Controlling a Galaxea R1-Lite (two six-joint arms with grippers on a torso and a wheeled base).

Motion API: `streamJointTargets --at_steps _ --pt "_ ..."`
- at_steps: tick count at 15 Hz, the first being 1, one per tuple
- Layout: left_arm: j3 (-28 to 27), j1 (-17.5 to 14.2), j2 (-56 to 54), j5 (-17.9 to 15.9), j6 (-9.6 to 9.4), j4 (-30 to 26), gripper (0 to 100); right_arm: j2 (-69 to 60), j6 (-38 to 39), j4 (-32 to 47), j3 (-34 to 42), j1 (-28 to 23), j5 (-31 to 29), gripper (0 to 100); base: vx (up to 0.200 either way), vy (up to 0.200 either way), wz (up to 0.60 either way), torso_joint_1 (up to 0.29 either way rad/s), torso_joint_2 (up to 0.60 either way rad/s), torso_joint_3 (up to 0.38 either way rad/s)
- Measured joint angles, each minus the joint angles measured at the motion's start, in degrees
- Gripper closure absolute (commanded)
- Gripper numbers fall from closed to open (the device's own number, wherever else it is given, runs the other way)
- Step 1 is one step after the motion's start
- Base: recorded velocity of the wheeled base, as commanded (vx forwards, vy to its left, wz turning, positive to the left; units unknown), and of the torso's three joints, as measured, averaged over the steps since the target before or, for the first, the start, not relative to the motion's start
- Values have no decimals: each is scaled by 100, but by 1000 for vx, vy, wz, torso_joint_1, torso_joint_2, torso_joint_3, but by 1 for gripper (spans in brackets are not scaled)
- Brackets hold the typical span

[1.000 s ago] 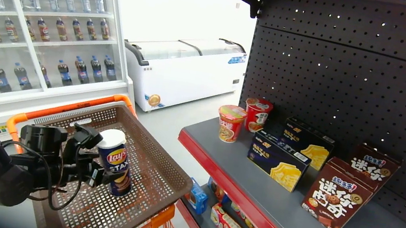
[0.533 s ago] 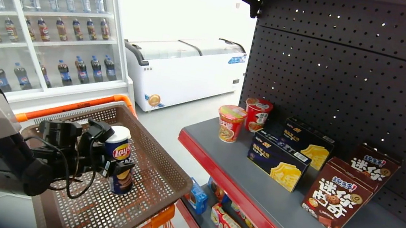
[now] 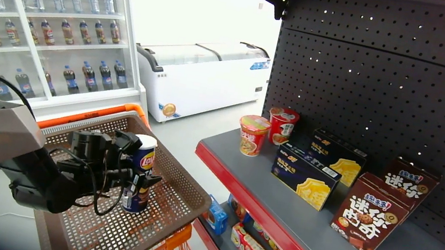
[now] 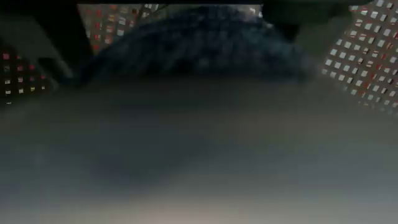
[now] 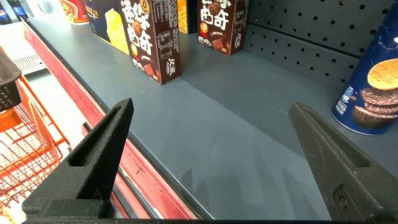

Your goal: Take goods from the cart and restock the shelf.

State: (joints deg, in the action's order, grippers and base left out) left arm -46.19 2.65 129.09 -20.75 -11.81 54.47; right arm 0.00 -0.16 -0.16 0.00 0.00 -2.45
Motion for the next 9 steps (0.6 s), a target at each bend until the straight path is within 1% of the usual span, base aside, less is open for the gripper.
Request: streamJointTargets --at_steps 1,4,7,9 --pt "27 22 -1 67 18 2 100 0 0 0 0 0 -1 0 0 0 0 0 0 0" --pt "217 30 -61 101 93 244 100 2 0 0 0 0 -1 0 0 0 0 0 0 0" --pt "549 0 -296 290 213 405 100 0 0 2 0 0 0 0 0 0 0 0 0 0" --pt "631 -54 -709 425 434 255 100 0 0 5 0 0 -1 0 0 0 0 0 0 0"
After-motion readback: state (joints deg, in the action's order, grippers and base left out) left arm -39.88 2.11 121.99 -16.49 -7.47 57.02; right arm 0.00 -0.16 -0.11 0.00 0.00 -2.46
